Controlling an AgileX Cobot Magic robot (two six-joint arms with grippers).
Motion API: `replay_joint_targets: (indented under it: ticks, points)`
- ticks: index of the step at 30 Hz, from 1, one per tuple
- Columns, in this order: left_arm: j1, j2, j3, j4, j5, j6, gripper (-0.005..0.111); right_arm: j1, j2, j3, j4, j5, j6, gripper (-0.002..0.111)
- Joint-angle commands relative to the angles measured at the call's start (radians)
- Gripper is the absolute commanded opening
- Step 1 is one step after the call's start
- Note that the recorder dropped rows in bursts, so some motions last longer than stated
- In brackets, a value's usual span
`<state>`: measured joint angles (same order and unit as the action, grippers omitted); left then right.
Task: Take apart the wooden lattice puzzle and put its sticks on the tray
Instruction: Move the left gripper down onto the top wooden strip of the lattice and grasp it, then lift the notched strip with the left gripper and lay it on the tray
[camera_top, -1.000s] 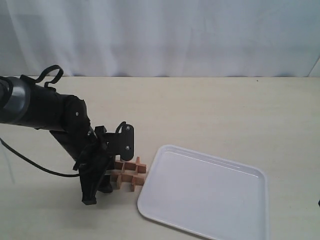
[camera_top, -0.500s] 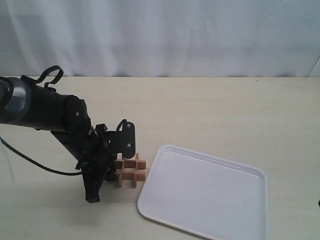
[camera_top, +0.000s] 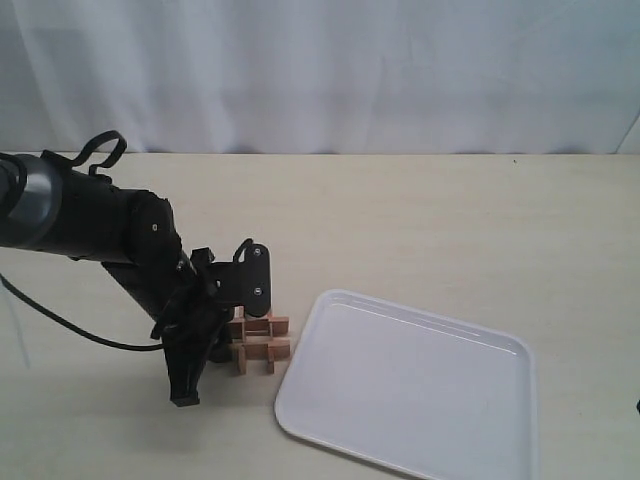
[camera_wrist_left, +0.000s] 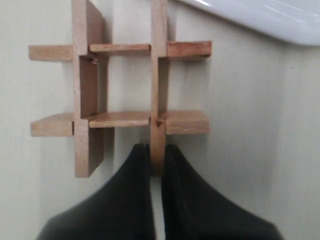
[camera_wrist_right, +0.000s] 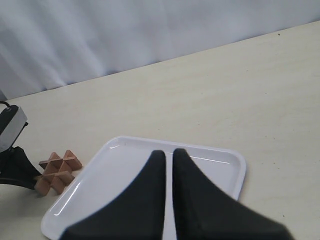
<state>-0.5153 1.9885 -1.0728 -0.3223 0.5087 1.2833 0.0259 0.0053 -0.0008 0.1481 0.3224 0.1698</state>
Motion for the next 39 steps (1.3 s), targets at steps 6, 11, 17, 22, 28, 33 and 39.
replay_joint_targets:
  ticks: [6, 11, 17, 22, 28, 33, 39]
  points:
    - [-0.009, -0.06, 0.002, -0.004, 0.039, -0.001, 0.0, 0.003, -0.005, 0.001, 0.001, -0.003, -0.006, 0.005]
    - [-0.009, -0.092, 0.002, -0.01, 0.058, -0.001, 0.0, 0.003, -0.005, 0.001, 0.001, -0.003, -0.006, 0.005]
    - [-0.009, -0.16, 0.002, -0.068, 0.035, -0.001, 0.0, 0.003, -0.005, 0.001, 0.001, -0.003, -0.006, 0.005]
    - [-0.029, -0.205, -0.012, -0.258, 0.016, -0.001, 0.0, 0.003, -0.005, 0.001, 0.001, -0.003, -0.006, 0.005]
    - [-0.139, -0.194, -0.077, -0.266, 0.026, -0.018, 0.0, 0.003, -0.005, 0.001, 0.001, -0.003, -0.006, 0.005]
    - [-0.25, -0.126, -0.204, -0.257, 0.022, -0.156, 0.0, 0.003, -0.005, 0.001, 0.001, -0.003, -0.006, 0.005]
    - [-0.345, 0.027, -0.385, -0.091, 0.043, -0.416, 0.0, 0.003, -0.005, 0.001, 0.001, -0.003, -0.006, 0.005]
